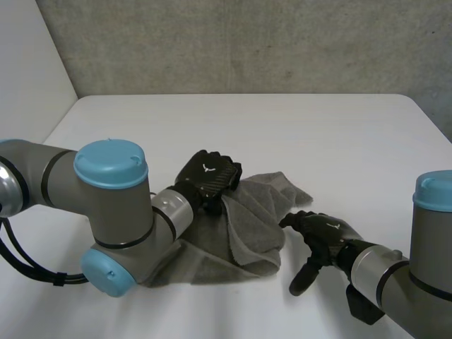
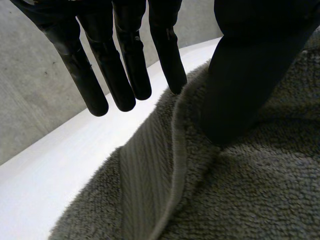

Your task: Fold the towel.

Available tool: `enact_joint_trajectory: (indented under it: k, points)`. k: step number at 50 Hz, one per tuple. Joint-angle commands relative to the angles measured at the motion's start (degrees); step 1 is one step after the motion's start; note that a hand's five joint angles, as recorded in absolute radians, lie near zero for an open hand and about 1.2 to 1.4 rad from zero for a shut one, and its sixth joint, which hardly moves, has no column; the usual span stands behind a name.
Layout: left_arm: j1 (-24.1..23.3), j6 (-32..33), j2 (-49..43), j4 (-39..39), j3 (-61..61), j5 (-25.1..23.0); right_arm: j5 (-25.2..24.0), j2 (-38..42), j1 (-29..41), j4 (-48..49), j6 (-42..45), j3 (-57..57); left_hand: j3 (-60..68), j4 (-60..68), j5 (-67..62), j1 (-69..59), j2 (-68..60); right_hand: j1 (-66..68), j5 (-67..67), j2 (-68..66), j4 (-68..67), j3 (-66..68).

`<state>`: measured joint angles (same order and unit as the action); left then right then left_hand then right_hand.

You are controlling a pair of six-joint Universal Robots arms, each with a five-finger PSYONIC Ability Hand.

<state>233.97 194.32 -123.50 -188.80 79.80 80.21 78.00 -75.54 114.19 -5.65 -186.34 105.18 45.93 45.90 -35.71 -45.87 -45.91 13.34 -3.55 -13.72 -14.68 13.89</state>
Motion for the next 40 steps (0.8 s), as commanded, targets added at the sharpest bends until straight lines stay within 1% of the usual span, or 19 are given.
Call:
enact_joint_trajectory:
  k: [1, 7, 14, 15, 18, 19, 20, 21, 22, 24, 25, 26, 27, 28, 29, 35, 37, 38, 40]
  points:
    - [-0.36, 0.10, -0.52, 0.10, 0.97, -0.14, -0.48, 2.84, 0.94, 0.55, -5.16, -2.78, 8.01, 8.05, -8.24, -8.07, -8.04, -3.34, 3.55, 3.72, 4.68, -3.89]
    - [-0.45, 0.10, -0.61, -0.25, 1.06, -0.05, -0.04, 5.75, 2.52, 2.31, -8.16, -4.19, 13.73, 13.76, -13.95, -13.78, -13.75, -3.34, 3.55, 3.72, 4.68, -3.89]
    - [-0.45, 0.19, -0.69, -2.01, 0.88, 0.03, 3.91, 10.05, 4.72, 4.94, -9.83, -6.13, 22.15, 22.18, -22.37, -22.21, -22.17, -3.34, 3.55, 3.72, 4.68, -3.89]
    - [-0.45, 0.19, -0.87, -2.62, 0.79, 0.03, 3.92, 10.06, 4.72, 4.94, -9.83, -6.13, 27.31, 27.34, -27.53, -27.37, -27.33, -3.34, 3.55, 3.72, 4.68, -3.89]
    - [-0.45, 0.19, -1.39, -4.11, 0.53, 0.30, 4.62, 11.55, 5.60, 6.69, -11.14, -7.09, 34.04, 34.07, -34.26, -34.10, -34.06, -3.34, 3.55, 3.72, 4.68, -3.89]
    - [-0.45, 0.19, -1.40, -4.12, 0.53, 0.30, 4.62, 11.55, 5.60, 6.70, -11.15, -7.10, 34.07, 34.10, -34.29, -34.13, -34.09, -3.34, 3.55, 3.72, 4.68, -3.89]
    - [-0.45, 0.19, -1.66, -4.82, 0.35, 0.30, 4.97, 12.08, 5.69, 7.75, -11.76, -7.36, 34.07, 34.10, -34.29, -34.13, -34.09, -1.29, 1.50, 1.67, 2.64, -1.85]
    - [-0.45, 0.19, -1.75, -5.43, 0.35, 0.21, 5.41, 12.60, 5.69, 8.98, -12.29, -7.62, 34.07, 34.10, -34.29, -34.13, -34.09, 6.92, -6.71, -6.54, -5.58, 6.37]
    - [-0.45, 0.19, -1.75, -5.44, 0.35, 0.21, 5.41, 12.61, 5.69, 8.99, -12.29, -7.62, 34.07, 34.10, -34.29, -34.13, -34.09, 7.00, -6.80, -6.62, -5.66, 6.45]
    - [-0.45, 0.19, -1.84, -6.14, 0.27, 0.30, 6.03, 13.48, 5.78, 11.17, -12.82, -8.06, 34.07, 34.10, -34.29, -34.13, -34.09, 29.93, -29.72, -29.55, -28.59, 29.38]
    - [-0.45, 0.19, -1.92, -6.93, 0.27, 0.21, 6.03, 13.49, 5.78, 11.18, -12.82, -8.06, 34.07, 34.10, -34.29, -34.13, -34.09, 30.05, -29.84, -29.67, -28.71, 29.49]
    - [-0.36, 0.10, -1.92, -7.63, 0.18, 0.30, 5.94, 13.75, 5.78, 12.06, -12.82, -8.41, 34.07, 34.10, -34.29, -34.13, -34.09, 43.04, -42.83, -42.66, -41.70, 42.49]
    - [-0.36, 0.10, -1.92, -7.64, 0.18, 0.30, 5.94, 13.75, 5.78, 12.06, -12.82, -8.41, 34.07, 34.10, -34.29, -34.13, -34.09, 43.17, -42.96, -42.79, -41.83, 42.62]
    - [-0.36, 0.10, -1.92, -8.51, 0.09, 0.30, 6.03, 13.93, 5.78, 12.50, -12.47, -9.28, 34.07, 34.10, -34.29, -34.13, -34.09, 57.83, -57.62, -57.45, -56.48, 57.27]
    - [-0.36, 0.10, -1.92, -9.39, -0.26, 0.30, 6.03, 14.01, 5.69, 12.68, -12.38, -10.34, 34.07, 34.10, -34.29, -34.13, -34.09, 66.57, -66.36, -66.19, -65.23, 66.02]
    - [0.34, -0.17, -0.69, -11.94, -3.07, 1.44, 6.12, 12.43, 4.90, 12.59, -10.97, -16.76, 34.07, 34.10, -34.29, -34.13, -34.09, 66.66, -66.45, -66.28, -65.32, 66.11]
    - [1.22, -0.17, 1.58, -12.73, -6.92, 3.80, 6.20, 9.90, 4.81, 12.15, -5.73, -24.89, 34.07, 34.10, -34.29, -34.13, -34.09, 66.66, -66.45, -66.28, -65.32, 66.11]
    - [1.22, -0.17, 1.59, -12.74, -6.94, 3.81, 6.20, 9.88, 4.81, 12.15, -5.70, -24.94, 34.07, 34.10, -34.29, -34.13, -34.09, 66.66, -66.45, -66.28, -65.32, 66.11]
    - [3.58, -0.25, 4.48, -14.22, -11.75, 8.01, 6.55, 7.70, 4.81, 12.94, 5.57, -34.12, 34.07, 34.10, -34.29, -34.13, -34.09, 66.66, -66.45, -66.28, -65.32, 66.11]
